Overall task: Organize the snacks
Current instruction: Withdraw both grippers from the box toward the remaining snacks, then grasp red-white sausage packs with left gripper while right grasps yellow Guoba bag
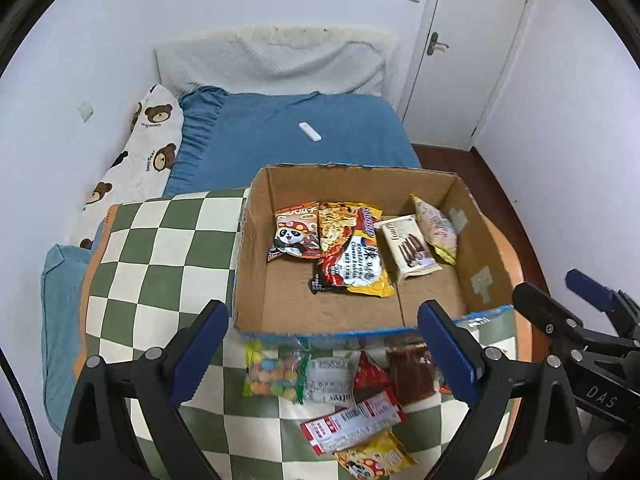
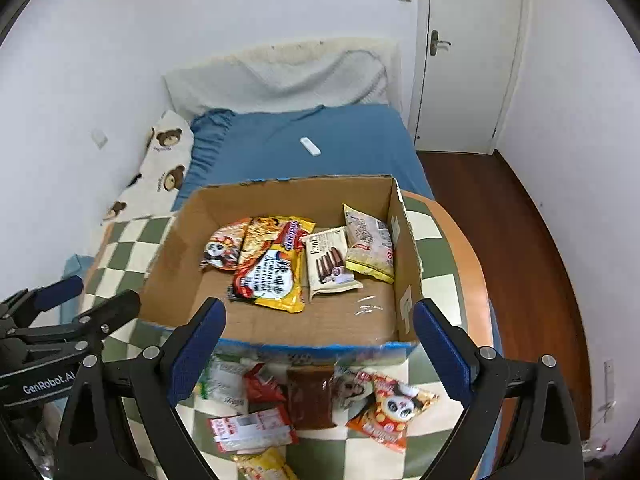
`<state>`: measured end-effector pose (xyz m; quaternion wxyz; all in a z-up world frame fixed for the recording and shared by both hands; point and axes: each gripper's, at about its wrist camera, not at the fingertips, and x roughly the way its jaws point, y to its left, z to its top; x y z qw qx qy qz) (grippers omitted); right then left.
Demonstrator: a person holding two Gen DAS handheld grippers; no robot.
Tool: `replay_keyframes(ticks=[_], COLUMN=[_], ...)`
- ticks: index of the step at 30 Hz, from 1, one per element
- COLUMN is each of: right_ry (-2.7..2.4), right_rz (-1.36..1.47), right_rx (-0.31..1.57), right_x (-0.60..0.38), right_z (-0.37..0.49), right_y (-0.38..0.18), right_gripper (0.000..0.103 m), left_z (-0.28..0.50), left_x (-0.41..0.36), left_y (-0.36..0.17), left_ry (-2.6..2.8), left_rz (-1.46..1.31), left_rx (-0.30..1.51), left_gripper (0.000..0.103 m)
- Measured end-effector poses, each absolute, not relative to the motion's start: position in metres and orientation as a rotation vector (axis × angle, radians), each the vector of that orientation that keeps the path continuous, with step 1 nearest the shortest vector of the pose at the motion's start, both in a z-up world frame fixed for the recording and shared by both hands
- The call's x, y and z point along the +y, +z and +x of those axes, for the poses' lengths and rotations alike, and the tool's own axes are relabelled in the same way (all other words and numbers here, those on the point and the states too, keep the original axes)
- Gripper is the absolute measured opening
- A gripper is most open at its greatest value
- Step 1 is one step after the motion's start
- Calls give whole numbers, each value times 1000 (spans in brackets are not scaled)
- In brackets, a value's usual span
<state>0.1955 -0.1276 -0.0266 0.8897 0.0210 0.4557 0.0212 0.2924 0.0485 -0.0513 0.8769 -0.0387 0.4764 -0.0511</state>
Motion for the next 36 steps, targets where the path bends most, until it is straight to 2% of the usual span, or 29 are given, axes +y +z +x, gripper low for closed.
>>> replay_keyframes(ticks=[6,10,16,22,25,27,32,36], right_ry=[78,113,142,107,-3,-75,-27,1], right_rz=[143,202,587,832,824,741,626,509], right_rx=[1009,1171,1492,1595,1562,1510,1492,1510], right_x=[-133,-128,-136,-114,-104,-103,-108,-130], right_z=[162,129,75,59,69,78,76,65], right_y=[-44,-106,-223,-287,-302,-304,-301,-286], right_gripper=[97,97,96,92,91,74,52,52], left_z=[257,231,208,194,194,194,199,207], left_x=[47,46,53,71,74,73,49,11], left_y=[-62,-104,-183,-220,-229,-234,-234,-241], left_ry=[-96,-46,18,81,98,84,-32,-191], left_rz=[-44,57,181,209,262,301,392,484], left_rx=[1020,1088,1247,1318,1325,1325,1302,1287], left_gripper=[97,97,97,97,97,97,97,97])
